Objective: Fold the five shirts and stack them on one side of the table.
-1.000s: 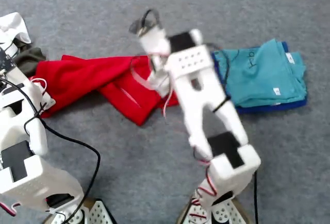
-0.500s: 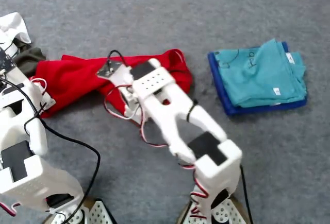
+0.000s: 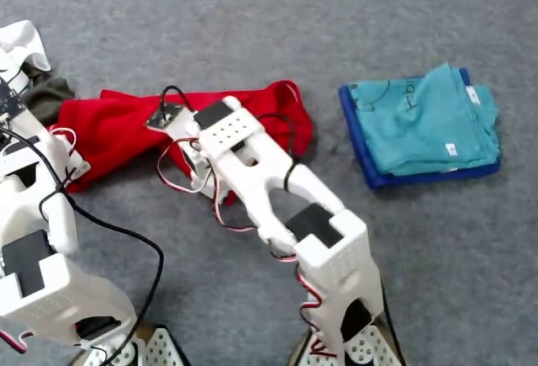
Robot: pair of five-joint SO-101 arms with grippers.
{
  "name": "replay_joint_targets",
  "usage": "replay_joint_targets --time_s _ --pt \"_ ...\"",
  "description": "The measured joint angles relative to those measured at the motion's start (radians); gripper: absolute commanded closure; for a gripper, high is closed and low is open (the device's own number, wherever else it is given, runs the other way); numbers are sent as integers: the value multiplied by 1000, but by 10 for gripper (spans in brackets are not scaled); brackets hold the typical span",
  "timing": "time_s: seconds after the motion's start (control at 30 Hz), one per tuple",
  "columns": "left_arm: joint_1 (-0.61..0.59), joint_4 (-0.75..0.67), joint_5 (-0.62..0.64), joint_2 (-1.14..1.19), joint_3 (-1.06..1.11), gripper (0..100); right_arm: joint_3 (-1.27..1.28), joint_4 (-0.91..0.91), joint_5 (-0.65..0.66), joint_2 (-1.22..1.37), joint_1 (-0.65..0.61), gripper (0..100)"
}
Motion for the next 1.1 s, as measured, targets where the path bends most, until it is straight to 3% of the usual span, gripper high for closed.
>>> replay_joint_targets --time_s 0.43,0.63,1.1 --pt "0 0 0 0 0 981 -2 38 46 5 77 810" --pt "0 0 0 0 0 981 -2 38 46 5 55 995" --pt "0 -3 0 0 0 981 -2 86 46 -5 55 995"
